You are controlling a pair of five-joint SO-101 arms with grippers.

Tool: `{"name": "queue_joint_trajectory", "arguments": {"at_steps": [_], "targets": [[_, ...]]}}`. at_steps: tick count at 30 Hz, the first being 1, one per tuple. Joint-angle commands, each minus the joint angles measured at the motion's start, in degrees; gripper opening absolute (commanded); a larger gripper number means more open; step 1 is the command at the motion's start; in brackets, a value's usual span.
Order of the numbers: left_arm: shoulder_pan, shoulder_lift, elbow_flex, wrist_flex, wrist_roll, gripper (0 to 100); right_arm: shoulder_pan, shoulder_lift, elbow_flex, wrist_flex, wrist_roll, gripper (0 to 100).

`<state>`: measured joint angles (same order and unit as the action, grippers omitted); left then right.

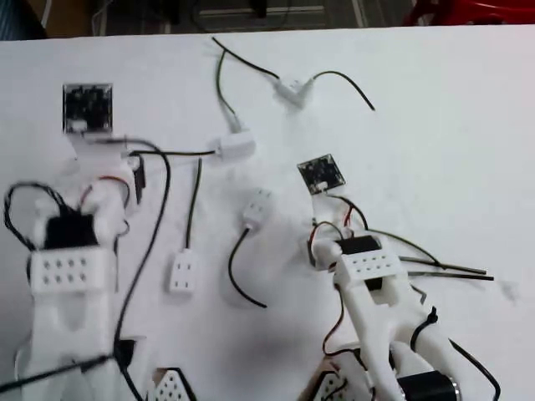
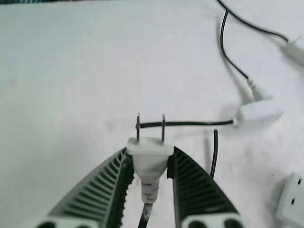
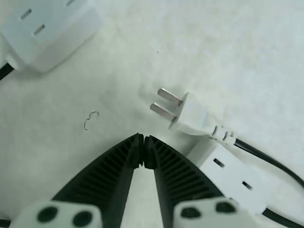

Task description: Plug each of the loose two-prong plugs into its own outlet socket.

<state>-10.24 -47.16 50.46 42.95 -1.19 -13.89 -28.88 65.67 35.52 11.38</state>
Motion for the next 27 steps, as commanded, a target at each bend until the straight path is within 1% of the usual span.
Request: {"name": "queue_joint_trajectory", "arguments": {"at_steps": [1,5,8,13,15,18,20,23,25,27], "targets": [[0.7,-9.0,11.0,-15.1,1.9,2,0.1,-2.0,-0.4,-0.8,-0.1,2.4],[2.4,-18.2,21.9,-25.5,2.0,2,0.0,-2.0,-0.4,-0.8,-0.1,2.4],[5.5,-26.7,28.0,-29.5,2.0,2,0.0,-2.0,-0.4,-0.9,-0.1,2.4],[10.2,-43.2,35.4,-29.6,2.0,2,-0.1,-2.3,-0.4,-0.8,-0.1,2.3],[10.5,-50.2,38.5,-28.7,2.0,2,-0.2,-2.5,-0.4,-0.7,-0.1,2.1],[10.5,-58.6,40.7,-25.3,1.9,2,-0.2,-2.5,-0.7,-0.7,-0.1,2.0],[10.5,-57.6,39.4,-23.3,1.9,2,-0.3,-2.6,-0.9,-0.8,-0.1,2.0],[10.6,-56.7,37.8,-22.6,1.9,2,-0.3,-2.7,-3.9,0.6,-0.4,2.0],[11.2,-56.8,37.3,-22.5,1.9,2,-0.3,-3.4,-8.4,5.0,-0.4,2.0],[13.2,-56.9,37.3,-22.7,1.9,2,-0.3,-5.8,-14.6,11.1,-0.1,2.0]]}}
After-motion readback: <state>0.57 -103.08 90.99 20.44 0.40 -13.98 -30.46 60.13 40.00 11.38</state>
